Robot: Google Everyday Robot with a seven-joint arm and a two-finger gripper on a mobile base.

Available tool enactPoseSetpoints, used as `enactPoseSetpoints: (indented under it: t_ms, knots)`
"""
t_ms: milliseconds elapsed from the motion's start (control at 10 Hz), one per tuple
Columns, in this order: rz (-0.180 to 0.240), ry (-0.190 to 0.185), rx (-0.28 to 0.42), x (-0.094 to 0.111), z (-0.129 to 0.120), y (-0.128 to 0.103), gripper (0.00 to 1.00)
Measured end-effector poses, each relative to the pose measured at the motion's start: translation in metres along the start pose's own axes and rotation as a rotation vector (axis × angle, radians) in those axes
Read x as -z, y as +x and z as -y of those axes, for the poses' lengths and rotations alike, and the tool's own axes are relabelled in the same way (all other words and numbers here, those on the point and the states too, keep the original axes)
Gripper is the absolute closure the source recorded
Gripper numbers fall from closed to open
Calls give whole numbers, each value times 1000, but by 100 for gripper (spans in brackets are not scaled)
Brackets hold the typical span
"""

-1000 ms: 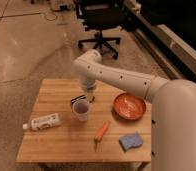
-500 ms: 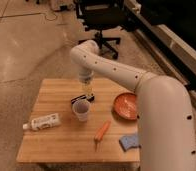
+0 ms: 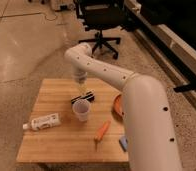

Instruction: Place the eraser in the ceramic cup

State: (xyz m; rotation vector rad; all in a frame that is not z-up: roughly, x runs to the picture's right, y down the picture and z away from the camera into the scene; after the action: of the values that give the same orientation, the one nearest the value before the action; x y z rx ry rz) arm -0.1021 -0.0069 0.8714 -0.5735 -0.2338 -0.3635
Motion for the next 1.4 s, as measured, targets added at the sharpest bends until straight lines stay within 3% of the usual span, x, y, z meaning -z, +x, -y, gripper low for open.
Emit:
enactPoseSetpoints:
  t_ms: [300, 700, 800, 1400]
  knots:
    - [-2, -12, 18, -20, 6, -8, 20]
    - [-10, -96, 45, -76, -10, -19, 20]
    - [-9, -106, 53, -82, -12, -21, 20]
    - [-7, -128, 80, -116, -21, -31, 20]
